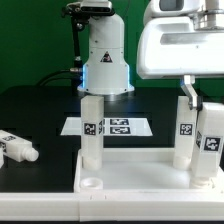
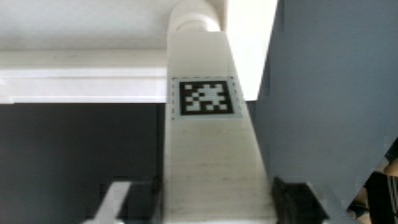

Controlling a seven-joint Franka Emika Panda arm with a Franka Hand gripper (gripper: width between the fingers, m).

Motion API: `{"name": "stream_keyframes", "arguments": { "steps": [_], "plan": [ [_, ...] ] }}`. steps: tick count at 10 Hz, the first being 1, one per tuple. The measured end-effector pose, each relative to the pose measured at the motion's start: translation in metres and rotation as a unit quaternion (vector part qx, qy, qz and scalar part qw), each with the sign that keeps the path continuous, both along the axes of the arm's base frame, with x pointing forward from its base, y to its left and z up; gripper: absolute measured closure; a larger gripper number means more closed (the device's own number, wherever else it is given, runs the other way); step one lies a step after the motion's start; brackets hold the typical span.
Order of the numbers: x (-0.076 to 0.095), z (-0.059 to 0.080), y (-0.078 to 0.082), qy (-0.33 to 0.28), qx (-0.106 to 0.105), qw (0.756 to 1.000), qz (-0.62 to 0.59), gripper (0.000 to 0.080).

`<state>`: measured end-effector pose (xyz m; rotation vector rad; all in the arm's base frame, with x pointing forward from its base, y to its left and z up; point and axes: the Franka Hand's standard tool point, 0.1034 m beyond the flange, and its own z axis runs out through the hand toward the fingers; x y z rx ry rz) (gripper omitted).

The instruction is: Assemble desk

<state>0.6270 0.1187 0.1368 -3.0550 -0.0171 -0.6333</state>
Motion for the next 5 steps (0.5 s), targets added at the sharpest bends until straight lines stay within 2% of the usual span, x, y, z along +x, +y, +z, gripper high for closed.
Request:
{"name": "stream_keyframes", "arguments": {
  "steps": [2, 5],
  "plan": [
    [-0.0006, -0.0057, -0.0001, -0.007, -0.001, 1.0, 0.002, 0.0515],
    [-0.0004, -0.0058, -0.0002, -0.01, -0.001, 1.0, 0.003, 0.0514]
  ]
}}
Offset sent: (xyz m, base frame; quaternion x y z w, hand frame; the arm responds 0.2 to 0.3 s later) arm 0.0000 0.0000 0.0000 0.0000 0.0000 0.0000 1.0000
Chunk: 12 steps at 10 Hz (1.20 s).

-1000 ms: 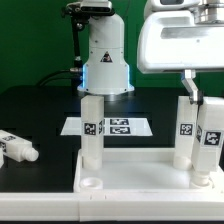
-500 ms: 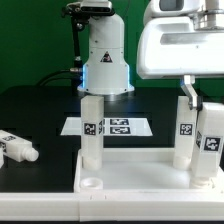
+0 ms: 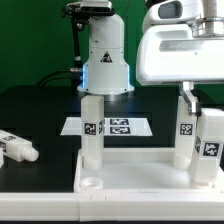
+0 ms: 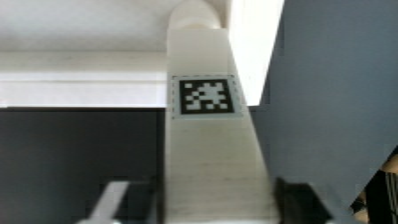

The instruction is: Assemble desk

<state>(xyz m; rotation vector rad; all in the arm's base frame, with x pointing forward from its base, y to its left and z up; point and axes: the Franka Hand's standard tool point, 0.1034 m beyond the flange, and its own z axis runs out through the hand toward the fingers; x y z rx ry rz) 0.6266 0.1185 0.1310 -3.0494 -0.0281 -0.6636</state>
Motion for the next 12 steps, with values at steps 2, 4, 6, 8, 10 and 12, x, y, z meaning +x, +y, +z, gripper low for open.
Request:
{"name": "stream_keyframes", "arguments": {
  "steps": [2, 4, 6, 8, 10, 12],
  "plan": [
    [0.0, -0.002, -0.003, 0.016, 0.002, 1.0, -0.01, 0.0325],
    [0.008, -0.003, -0.009, 0.034, 0.03, 0.997, -0.065, 0.0159],
    [0.009, -0.009, -0.003, 0.114, 0.037, 0.988, -0.095, 0.0152],
    [0.007, -0.012, -0.008, 0.179, 0.035, 0.978, -0.096, 0.015],
    [0.012, -0.009, -0.011, 0.176, 0.036, 0.979, -0.099, 0.015],
    [0.012, -0.01, -0.011, 0.177, 0.039, 0.977, -0.111, 0.0265]
  ]
}}
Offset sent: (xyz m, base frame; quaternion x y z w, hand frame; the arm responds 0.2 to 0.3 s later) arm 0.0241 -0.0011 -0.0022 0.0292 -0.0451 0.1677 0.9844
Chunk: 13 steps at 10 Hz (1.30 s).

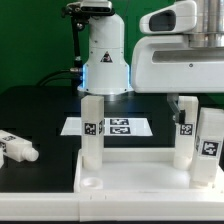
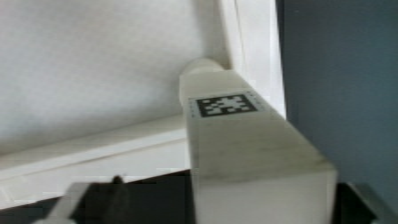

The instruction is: Assemble desk

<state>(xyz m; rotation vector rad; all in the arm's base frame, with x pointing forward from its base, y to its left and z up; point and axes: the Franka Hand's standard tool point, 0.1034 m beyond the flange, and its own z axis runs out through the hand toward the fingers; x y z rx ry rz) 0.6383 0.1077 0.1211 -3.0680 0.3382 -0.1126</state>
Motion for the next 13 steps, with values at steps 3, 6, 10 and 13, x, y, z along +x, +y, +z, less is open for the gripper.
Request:
{"name": "stream_keyframes", "arguments": {
  "steps": [3, 6, 10, 13],
  "plan": [
    [-0.0002, -0.0004, 0.0005, 0.005, 0.009, 0.996, -0.094, 0.0515],
    [0.0001, -0.0011, -0.0005, 0.01, 0.019, 0.969, -0.246, 0.0515],
    [-0.0008, -0.0026, -0.002, 0.03, 0.076, 0.834, -0.545, 0.0514],
    [-0.0016, -0.0034, -0.0034, 0.035, 0.084, 0.834, -0.544, 0.0514]
  ]
}}
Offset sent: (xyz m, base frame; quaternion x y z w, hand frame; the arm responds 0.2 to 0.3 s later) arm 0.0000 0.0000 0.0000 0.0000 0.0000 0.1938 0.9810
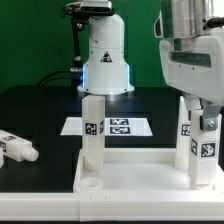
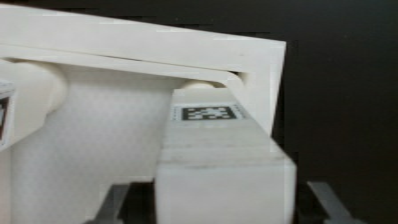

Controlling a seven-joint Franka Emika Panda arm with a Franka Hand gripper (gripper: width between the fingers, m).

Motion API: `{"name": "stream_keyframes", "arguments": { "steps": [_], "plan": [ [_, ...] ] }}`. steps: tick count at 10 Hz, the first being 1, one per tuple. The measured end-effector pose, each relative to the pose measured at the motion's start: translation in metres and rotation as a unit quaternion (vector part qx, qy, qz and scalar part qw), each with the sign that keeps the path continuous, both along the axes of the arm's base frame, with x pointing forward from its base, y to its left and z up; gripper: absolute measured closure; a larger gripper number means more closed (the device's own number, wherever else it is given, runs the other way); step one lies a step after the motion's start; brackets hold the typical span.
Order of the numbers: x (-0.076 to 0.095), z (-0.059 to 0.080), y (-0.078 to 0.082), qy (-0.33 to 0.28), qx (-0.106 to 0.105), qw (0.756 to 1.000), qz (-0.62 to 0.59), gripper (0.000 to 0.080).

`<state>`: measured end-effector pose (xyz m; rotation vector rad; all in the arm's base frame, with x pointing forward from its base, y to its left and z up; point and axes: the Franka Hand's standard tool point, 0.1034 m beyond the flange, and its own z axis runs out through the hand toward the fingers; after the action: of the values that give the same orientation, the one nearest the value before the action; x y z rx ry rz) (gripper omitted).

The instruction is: Assemble desk

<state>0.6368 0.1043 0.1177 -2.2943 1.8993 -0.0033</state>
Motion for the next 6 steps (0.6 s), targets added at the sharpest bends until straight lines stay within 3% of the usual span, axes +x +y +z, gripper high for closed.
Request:
{"name": "stream_keyframes", "arguments": {
  "steps": [1, 2, 3, 4, 6],
  "plan": [
    [-0.0006, 0.0006, 0.0004, -0.006, -0.015, 0.995, 0.097, 0.0267],
    [0.0006, 0.0016, 0.0007, -0.02, -0.025, 0.981, 0.193, 0.0267],
    [0.0021, 0.0027, -0.0003, -0.032, -0.034, 0.96, 0.275, 0.0187],
    [0.0014, 0.0023, 0.0002, -0.04, -0.04, 0.936, 0.348, 0.0157],
    [0.0013, 0.0013, -0.0015, -0.046, -0.048, 0.907, 0.415, 0.0152]
  ]
}}
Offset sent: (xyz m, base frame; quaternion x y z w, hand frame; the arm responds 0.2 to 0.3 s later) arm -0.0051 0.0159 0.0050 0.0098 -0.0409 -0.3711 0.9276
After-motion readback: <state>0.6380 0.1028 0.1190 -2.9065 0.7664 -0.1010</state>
